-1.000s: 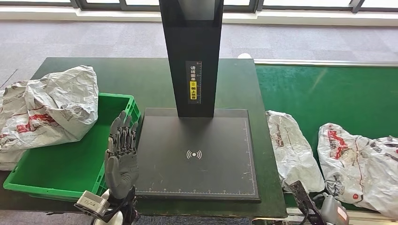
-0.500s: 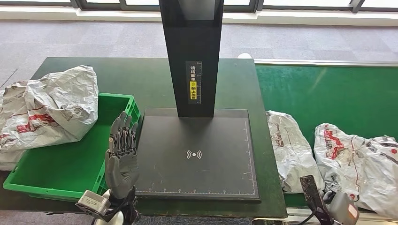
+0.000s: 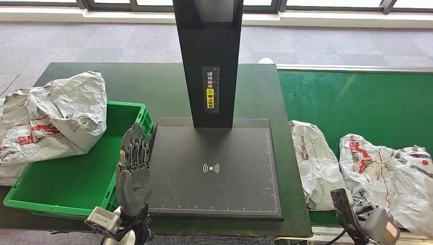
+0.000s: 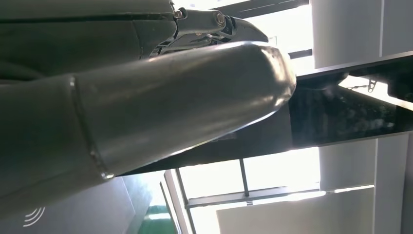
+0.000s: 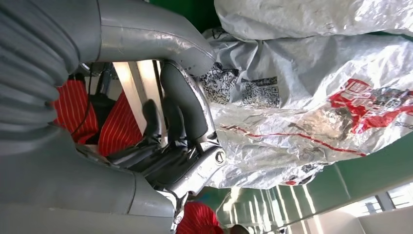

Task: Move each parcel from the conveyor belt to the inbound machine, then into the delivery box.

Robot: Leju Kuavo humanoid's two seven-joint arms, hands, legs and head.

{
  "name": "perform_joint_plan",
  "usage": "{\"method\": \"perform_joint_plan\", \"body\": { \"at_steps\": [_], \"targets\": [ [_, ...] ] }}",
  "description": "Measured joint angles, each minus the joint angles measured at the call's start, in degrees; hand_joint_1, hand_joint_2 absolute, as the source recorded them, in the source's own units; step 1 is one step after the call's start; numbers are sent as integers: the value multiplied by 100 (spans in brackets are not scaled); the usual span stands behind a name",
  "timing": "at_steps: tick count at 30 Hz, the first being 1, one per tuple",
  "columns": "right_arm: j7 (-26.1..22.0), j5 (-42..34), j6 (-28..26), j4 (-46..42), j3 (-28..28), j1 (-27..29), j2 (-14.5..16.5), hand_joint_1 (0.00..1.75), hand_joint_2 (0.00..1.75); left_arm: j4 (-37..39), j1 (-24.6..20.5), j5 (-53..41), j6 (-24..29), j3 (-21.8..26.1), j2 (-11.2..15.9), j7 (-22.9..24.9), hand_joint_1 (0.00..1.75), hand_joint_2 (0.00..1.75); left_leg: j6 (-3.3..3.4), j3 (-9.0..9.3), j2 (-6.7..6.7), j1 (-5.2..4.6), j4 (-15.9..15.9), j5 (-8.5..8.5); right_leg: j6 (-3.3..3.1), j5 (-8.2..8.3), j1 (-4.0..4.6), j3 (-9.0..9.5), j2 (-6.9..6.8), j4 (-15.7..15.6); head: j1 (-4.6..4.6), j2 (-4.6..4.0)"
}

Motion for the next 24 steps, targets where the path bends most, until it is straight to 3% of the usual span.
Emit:
{"method": "perform_joint_plan", "body": {
  "at_steps": [8, 14, 19, 24],
  "targets": [
    [274, 492, 103, 1237, 247, -635, -674, 0, 175, 287, -128, 84, -2, -154, 12, 26, 0, 0, 2, 1, 2, 0, 8, 2, 8, 7, 0, 0, 7, 0, 0, 0],
    [214, 470, 133, 2044, 638, -953, -896, 0, 175, 470, -275, 167, -4, -185, 32, 21, 0, 0, 4, 1, 2, 1, 9, 6, 8, 9, 1, -1, 6, 1, 0, 0],
    [750, 482, 140, 2318, 864, -1046, -1081, 0, 175, 564, -406, 252, -1, -185, 51, 11, 0, 0, 4, -2, -1, 0, 9, 5, 8, 9, 0, -1, 4, 1, 0, 0],
    [1042, 273, 272, 2377, 789, -957, -1485, 0, 175, 566, -360, 311, 33, -171, 63, -3, 0, 0, 11, -6, -21, -5, 14, 1, 16, 4, -4, 5, -15, -3, 0, 0]
  ]
}}
